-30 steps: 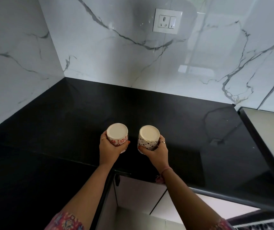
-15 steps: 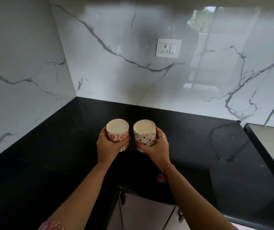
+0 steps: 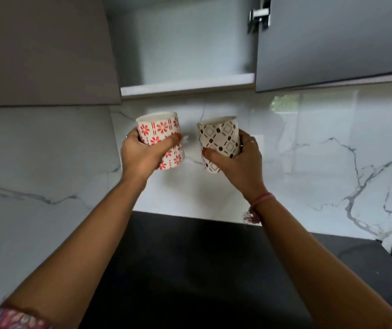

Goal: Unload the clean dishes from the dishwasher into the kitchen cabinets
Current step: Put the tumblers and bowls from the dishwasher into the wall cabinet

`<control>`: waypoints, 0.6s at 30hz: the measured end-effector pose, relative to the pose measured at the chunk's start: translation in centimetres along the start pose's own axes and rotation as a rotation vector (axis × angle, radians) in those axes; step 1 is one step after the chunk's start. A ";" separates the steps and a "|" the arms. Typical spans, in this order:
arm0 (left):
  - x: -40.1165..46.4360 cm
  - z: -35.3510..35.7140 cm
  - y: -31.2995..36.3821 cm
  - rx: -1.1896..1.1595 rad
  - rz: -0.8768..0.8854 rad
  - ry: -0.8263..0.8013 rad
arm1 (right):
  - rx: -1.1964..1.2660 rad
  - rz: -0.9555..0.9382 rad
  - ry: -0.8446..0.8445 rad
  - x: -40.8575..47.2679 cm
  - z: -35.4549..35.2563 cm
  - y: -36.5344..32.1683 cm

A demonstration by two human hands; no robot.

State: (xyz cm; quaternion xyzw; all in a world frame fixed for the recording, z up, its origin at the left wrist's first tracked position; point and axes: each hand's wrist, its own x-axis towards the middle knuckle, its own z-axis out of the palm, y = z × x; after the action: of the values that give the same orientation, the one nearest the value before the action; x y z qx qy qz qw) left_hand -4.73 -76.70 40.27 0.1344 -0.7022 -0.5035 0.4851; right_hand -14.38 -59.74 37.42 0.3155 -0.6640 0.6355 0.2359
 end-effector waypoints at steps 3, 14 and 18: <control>4.2 0.5 4.0 -0.060 0.058 0.043 | 0.041 -0.082 0.024 4.5 -0.3 -3.2; 16.7 2.4 16.4 -0.193 0.285 0.220 | 0.049 -0.336 0.092 19.8 2.3 -13.7; 20.2 2.5 19.7 -0.133 0.372 0.242 | 0.075 -0.364 0.139 24.9 3.3 -16.5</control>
State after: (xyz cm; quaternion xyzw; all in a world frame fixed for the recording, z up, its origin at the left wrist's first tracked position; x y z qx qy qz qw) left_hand -10.81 -79.92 67.76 0.0298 -0.6167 -0.4310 0.6580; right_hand -19.35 -65.88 66.39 0.3944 -0.5540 0.6271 0.3800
